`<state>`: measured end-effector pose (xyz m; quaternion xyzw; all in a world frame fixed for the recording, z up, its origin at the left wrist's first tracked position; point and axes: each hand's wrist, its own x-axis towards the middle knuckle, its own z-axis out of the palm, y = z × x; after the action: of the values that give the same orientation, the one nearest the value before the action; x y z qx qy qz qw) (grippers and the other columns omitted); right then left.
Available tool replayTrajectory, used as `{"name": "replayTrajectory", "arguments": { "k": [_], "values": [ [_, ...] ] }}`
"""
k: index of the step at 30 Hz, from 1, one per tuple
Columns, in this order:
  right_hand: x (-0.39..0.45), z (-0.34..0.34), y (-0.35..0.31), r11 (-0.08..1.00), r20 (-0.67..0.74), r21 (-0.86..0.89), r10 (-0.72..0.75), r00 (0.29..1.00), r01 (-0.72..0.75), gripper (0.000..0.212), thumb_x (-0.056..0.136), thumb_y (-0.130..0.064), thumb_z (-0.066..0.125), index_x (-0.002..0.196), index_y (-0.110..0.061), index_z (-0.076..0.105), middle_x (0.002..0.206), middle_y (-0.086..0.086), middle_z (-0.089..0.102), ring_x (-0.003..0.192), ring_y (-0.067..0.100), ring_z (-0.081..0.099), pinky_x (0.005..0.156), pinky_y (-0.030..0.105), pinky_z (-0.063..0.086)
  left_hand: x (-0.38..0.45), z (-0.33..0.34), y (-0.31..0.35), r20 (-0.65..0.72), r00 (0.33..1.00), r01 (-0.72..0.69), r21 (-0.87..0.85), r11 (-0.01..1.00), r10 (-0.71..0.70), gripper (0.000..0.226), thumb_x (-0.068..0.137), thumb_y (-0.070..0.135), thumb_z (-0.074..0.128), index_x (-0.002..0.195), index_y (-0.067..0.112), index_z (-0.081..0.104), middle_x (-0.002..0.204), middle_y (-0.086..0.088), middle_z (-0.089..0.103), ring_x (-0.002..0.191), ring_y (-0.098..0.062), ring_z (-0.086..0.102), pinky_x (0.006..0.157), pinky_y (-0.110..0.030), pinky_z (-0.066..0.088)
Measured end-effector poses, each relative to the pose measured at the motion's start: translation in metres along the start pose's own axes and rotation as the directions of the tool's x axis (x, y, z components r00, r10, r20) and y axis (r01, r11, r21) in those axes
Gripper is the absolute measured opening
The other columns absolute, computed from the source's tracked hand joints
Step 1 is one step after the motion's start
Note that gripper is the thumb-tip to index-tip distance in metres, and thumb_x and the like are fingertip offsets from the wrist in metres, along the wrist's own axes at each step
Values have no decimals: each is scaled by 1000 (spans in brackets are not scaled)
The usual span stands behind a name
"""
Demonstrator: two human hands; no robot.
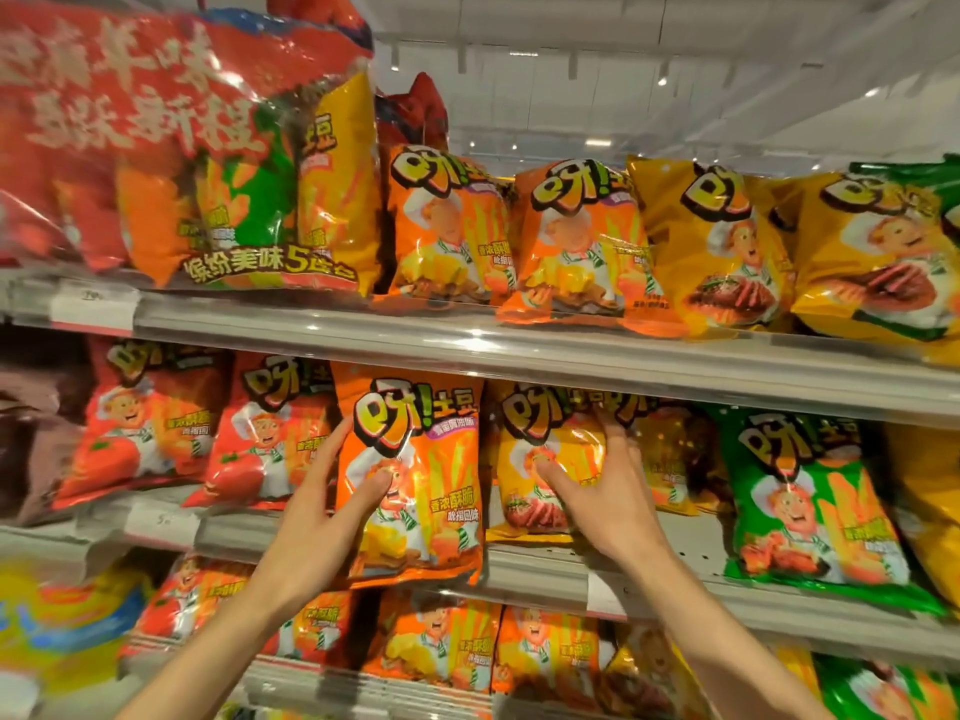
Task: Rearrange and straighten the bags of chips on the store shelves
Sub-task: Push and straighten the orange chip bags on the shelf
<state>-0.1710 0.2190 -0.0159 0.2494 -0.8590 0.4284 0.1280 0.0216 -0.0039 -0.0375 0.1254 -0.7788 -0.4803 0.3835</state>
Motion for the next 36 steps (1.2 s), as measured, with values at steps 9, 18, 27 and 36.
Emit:
{"name": "replayTrajectory", "arguments": {
  "k": [9, 18, 27, 36],
  "values": [
    [9, -74, 42, 928, -143, -365, 29, 989, -80, 83, 83, -60, 63, 137, -2, 39, 132, 28, 44, 123, 43, 43, 99, 48, 42, 11, 55, 10, 111, 993, -30, -3, 1000, 30, 70, 87, 65, 61, 145, 64, 23, 140, 53, 29, 132, 27, 24, 103, -6, 24],
    [-4, -82, 68, 795, -159, -605, -66, 985, -44, 90, 84, -76, 43, 139, -5, 47, 133, 29, 48, 125, 41, 40, 102, 50, 37, 37, 122, 28, 179, 984, -33, 142, 989, 7, 79, 96, 61, 48, 159, 34, 9, 160, 17, 23, 143, 1, 21, 107, -21, 17],
    [-13, -64, 47, 817, -102, -525, -341, 934, 241, 76, 92, -67, 45, 142, -11, 41, 138, 25, 43, 130, 41, 38, 105, 54, 36, 36, 125, 26, 117, 987, -155, 560, 814, 108, 76, 97, 66, 36, 153, 15, 32, 146, -8, 47, 134, -25, 45, 103, -34, 41],
    [-12, 4, 2, 777, 269, -302, -486, 831, 552, 84, 86, -79, 37, 152, -50, -8, 162, -3, 1, 151, 21, -4, 121, 43, 4, 45, 83, 9, 238, 914, -390, 737, 552, 328, 54, 104, 50, 26, 131, 19, 61, 125, 5, 65, 116, -21, 45, 95, -36, 32]
  ]
}}
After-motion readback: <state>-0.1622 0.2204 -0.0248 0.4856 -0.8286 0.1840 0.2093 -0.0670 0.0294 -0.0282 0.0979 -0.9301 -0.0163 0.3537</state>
